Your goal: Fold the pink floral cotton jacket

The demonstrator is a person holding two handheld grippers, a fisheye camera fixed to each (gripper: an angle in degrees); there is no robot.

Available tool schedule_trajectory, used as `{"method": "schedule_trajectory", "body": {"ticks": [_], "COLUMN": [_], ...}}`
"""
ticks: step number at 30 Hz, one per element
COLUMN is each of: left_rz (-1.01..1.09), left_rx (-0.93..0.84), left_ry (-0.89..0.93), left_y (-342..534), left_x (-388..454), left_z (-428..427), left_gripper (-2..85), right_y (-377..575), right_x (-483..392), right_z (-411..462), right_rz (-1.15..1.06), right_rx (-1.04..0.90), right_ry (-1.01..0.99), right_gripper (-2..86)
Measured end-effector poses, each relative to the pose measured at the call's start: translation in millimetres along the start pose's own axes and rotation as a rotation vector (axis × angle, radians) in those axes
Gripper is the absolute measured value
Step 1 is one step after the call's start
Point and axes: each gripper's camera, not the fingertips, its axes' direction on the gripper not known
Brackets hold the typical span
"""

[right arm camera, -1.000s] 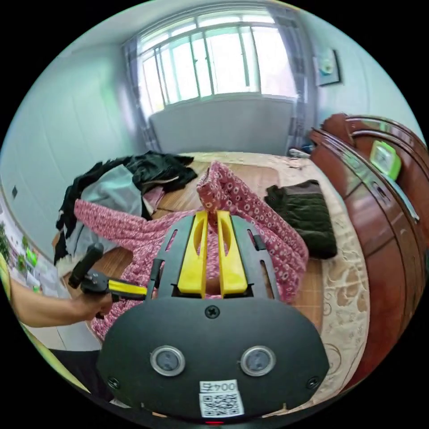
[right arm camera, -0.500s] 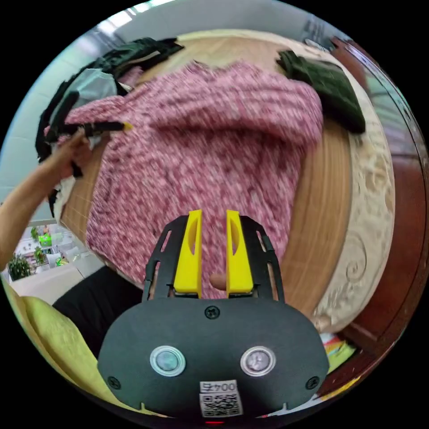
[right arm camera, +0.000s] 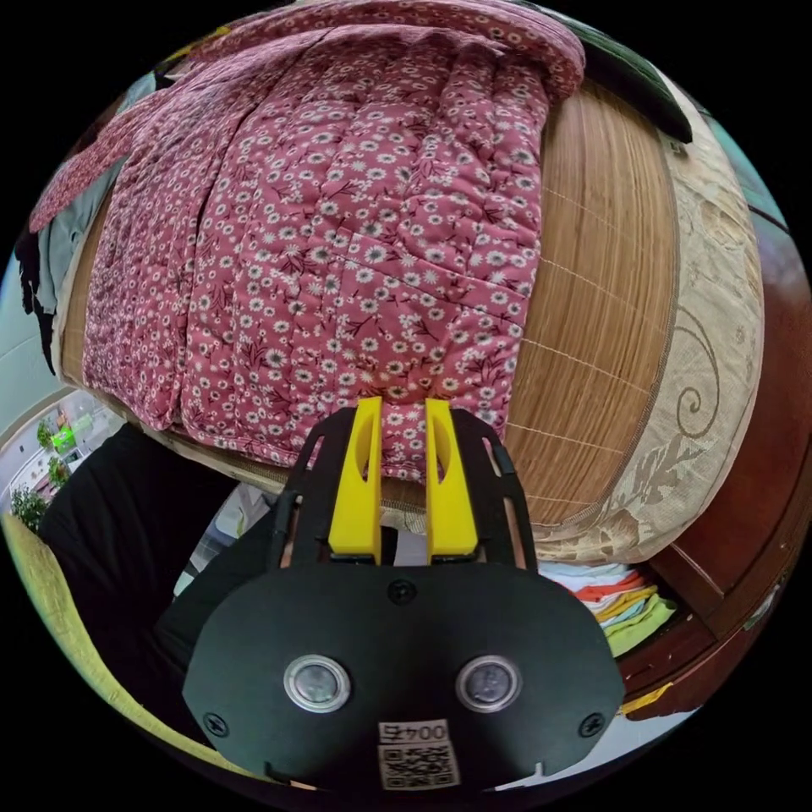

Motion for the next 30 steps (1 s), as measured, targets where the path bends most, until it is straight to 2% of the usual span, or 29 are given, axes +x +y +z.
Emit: {"method": "schedule_trajectory", "body": {"ticks": [2, 8, 11, 13, 14, 16, 18, 20, 21, 23, 26, 30], "left_rz": [-0.014, -0.047, -0.088, -0.068, -0.02, 0.109, 0.299, 0.414, 0.478, 0.546, 0.578, 0.639], "left_rx": [0.005, -0.223, -0.231, -0.18, -0.143, -0.105, -0.136, -0.197, -0.25, -0.322, -0.46, -0.549], "left_ry": [-0.05, -0.262, -0.329, -0.319, -0.294, -0.201, -0.056, 0.016, 0.036, 0.039, 0.065, -0.035], "left_y": [-4.3, -29.0, -38.5, -45.9, -53.7, -70.5, -101.8, -127.0, -142.3, -161.1, -183.6, -190.7], "left_x": [-1.9, -22.3, -23.0, -10.6, 4.6, 35.0, 81.2, 116.9, 139.0, 166.0, 194.6, 218.7], "left_z": [-10.2, 11.4, 3.6, -5.8, -9.1, -4.7, 20.6, 49.8, 71.7, 103.1, 148.9, 180.0], "left_gripper": [2.6, 2.9, 3.8, 4.8, 5.7, 7.4, 10.1, 12.4, 13.5, 14.5, 15.1, 14.1], "right_y": [0.8, 5.4, 10.0, 16.7, 22.5, 33.2, 40.2, 34.9, 31.6, 4.1, -39.3, -79.7], "right_x": [1.9, 21.1, 32.1, 42.0, 51.8, 70.7, 98.2, 147.8, 160.8, 204.8, 236.5, 249.6], "right_z": [-3.5, -10.9, -14.4, -20.7, -29.3, -49.5, -70.7, -82.2, -81.1, -61.9, -37.9, -14.2], "right_rz": [-0.024, -0.011, 0.004, 0.0, 0.002, 0.042, 0.112, 0.227, 0.259, 0.369, 0.434, 0.506], "right_rx": [0.012, 0.036, 0.045, 0.049, 0.063, 0.149, 0.281, 0.468, 0.519, 0.639, 0.705, 0.676], "right_ry": [0.014, -0.015, -0.037, -0.07, -0.129, -0.2, -0.346, -0.721, -0.82, -1.171, -1.425, -1.592], "right_gripper": [8.7, 8.7, 9.5, 11.9, 15.4, 16.6, 17.5, 20.1, 20.3, 21.8, 21.8, 19.5]}}
